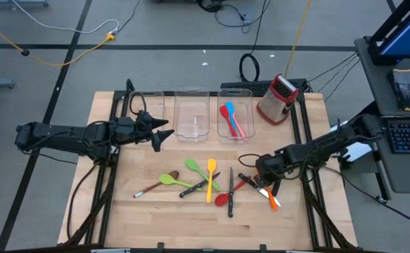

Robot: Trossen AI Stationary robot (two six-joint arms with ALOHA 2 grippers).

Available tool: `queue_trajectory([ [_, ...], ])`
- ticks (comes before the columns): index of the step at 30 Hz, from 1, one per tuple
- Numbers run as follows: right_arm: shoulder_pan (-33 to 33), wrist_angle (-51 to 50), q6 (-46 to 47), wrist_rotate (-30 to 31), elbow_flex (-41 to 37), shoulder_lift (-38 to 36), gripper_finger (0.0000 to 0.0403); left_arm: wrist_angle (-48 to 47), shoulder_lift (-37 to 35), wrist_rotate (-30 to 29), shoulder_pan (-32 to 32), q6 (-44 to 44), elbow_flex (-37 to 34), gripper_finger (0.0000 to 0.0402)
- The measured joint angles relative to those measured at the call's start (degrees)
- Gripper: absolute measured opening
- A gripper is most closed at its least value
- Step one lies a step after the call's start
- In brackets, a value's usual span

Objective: Pick & Place Kitchen Items
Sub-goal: Put the orange spatula into the right transparent bin

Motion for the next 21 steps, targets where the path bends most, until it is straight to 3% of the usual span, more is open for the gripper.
queue_trajectory([
  [12, -0.4, -1.4, 0.7, 3.2, -0.2, 2.8, 0.0161, 0.0, 0.0, 0.0, 0.0, -0.2, 0.0, 0.0278],
  [21, -0.5, -1.0, 4.2, 7.3, -0.2, 2.9, 0.0097, 0.0, 0.0, 0.0, 0.0, -0.2, 0.0, 0.0278],
])
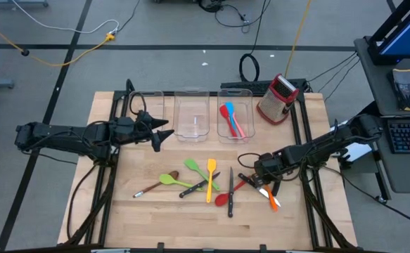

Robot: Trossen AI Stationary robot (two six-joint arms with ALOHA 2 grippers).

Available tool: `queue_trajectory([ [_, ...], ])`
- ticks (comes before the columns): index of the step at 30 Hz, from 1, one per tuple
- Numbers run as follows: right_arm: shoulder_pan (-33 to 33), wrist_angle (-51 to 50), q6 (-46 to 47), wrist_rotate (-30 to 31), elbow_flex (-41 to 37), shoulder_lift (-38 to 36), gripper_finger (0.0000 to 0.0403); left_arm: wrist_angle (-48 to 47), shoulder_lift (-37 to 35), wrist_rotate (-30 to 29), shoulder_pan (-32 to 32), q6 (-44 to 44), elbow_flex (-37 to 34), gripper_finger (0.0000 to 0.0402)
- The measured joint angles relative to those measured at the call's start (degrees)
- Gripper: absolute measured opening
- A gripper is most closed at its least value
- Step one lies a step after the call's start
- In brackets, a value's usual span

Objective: Pick & Place Kitchen Items
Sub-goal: Put the orange spatula into the right transparent bin

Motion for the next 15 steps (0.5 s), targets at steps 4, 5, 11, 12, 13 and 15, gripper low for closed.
queue_trajectory([
  [4, 0.0, 0.1, 0.4, 1.1, 0.0, 0.0, 0.0066, 0.0, 0.0, 0.0, 0.0, 0.0, 0.0, 0.0278],
  [5, 0.0, 0.1, 0.7, 1.4, 0.0, 0.0, 0.0059, 0.0, 0.0, 0.0, 0.0, 0.0, 0.0, 0.0278],
  [11, 0.0, 0.2, 1.6, 2.1, 0.0, 0.0, 0.0027, 0.0, 0.0, 0.0, 0.0, 0.0, 0.0, 0.0278],
  [12, 0.0, 0.2, 1.6, 2.1, 0.0, 0.0, 0.0025, 0.0, 0.0, 0.0, 0.0, 0.0, 0.0, 0.0278],
  [13, 0.0, 0.3, 1.6, 2.1, 0.0, -0.1, 0.0024, 0.0, 0.0, 0.0, 0.0, 0.0, 0.0, 0.0278],
  [15, 0.0, 0.5, 2.2, 2.1, 0.0, -0.3, 0.0025, 0.0, 0.0, 0.0, 0.0, 0.0, 0.0, 0.0278],
])
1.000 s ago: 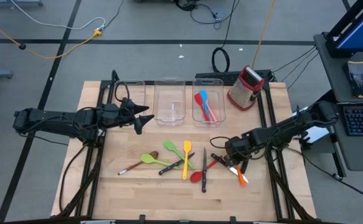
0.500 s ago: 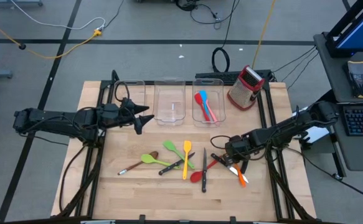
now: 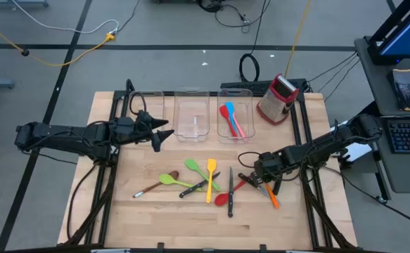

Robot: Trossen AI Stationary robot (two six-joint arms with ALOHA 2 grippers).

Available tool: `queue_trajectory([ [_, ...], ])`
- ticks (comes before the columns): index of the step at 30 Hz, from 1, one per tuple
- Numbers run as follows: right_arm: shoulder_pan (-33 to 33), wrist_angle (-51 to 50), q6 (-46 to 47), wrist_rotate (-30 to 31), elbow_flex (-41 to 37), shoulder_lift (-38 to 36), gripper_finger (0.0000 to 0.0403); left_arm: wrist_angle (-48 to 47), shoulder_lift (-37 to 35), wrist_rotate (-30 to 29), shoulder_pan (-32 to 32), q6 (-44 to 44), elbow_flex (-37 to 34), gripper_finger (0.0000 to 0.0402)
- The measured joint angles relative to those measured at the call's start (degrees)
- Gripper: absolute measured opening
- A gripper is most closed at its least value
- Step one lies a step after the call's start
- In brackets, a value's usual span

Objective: Pick & Place Kitchen Items
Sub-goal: Put the orange spatula into the right transparent bin

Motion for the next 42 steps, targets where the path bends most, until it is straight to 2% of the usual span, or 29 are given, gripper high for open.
queue_trajectory([
  [11, -0.3, 1.5, 3.3, 0.7, -0.3, -7.5, 0.0019, -0.1, 0.0, 0.0, 0.0, 0.0, 0.0, 0.0278],
  [24, -0.1, 1.5, 3.3, -5.4, -0.2, -15.2, 0.0001, 0.0, 0.0, 0.3, -0.1, 0.1, 0.0, 0.0278],
  [30, -0.2, 0.7, 2.4, -5.2, -0.1, -16.0, 0.0002, 0.0, 0.0, 0.3, -0.1, 0.2, 0.0, 0.0278],
  [36, -0.2, -0.8, 2.0, -2.3, -0.1, -15.8, 0.0002, 0.0, 0.0, 0.3, 0.0, 0.1, 0.0, 0.0278],
  [42, -0.2, -0.6, -3.0, -3.8, -0.1, -15.8, 0.0001, 0.0, 0.0, 0.3, -0.1, 0.0, 0.0, 0.0278],
])
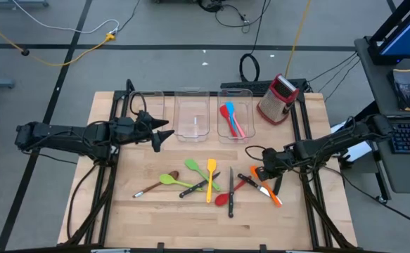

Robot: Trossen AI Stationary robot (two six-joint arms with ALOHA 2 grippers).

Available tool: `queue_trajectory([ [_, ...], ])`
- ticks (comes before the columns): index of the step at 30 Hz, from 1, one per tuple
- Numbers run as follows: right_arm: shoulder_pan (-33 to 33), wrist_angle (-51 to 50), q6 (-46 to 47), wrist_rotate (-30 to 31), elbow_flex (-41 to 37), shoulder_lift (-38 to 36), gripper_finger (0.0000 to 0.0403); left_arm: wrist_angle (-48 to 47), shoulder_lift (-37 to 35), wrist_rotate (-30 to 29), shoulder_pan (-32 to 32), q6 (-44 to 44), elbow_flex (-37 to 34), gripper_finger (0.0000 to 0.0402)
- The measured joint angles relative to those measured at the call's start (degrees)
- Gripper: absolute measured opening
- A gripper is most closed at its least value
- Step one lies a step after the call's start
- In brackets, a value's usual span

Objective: Pick & Place Kitchen Items
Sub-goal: Put the orange spatula into the right transparent bin

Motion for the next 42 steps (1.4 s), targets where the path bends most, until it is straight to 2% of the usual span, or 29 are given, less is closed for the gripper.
queue_trajectory([
  [6, 0.0, -0.2, -3.0, -3.7, 0.0, 0.0, 0.0016, 0.0, 0.0, 0.0, 0.0, 0.0, 0.0, 0.0278],
  [16, 0.3, 0.0, -2.2, -1.8, 0.0, 0.2, 0.0134, 0.0, 0.0, 0.0, 0.0, 0.0, 0.0, 0.0278],
  [20, 0.3, 0.5, -1.7, -1.7, 0.0, 2.1, 0.0160, 0.0, 0.0, 0.0, 0.0, 0.0, 0.0, 0.0278],
  [26, 0.3, 2.6, -2.0, -1.8, 0.1, 7.4, 0.0163, 0.0, 0.0, 0.0, 0.0, 0.0, 0.0, 0.0278],
  [35, 0.3, 0.8, -4.0, -1.7, 0.4, 16.2, 0.0143, 0.0, 0.0, -0.1, 0.0, 0.0, 0.0, 0.0278],
  [42, 0.4, -3.7, -2.5, 2.9, 0.3, 20.7, 0.0124, 0.0, 0.0, -0.1, 0.0, 0.0, 0.0, 0.0278],
])
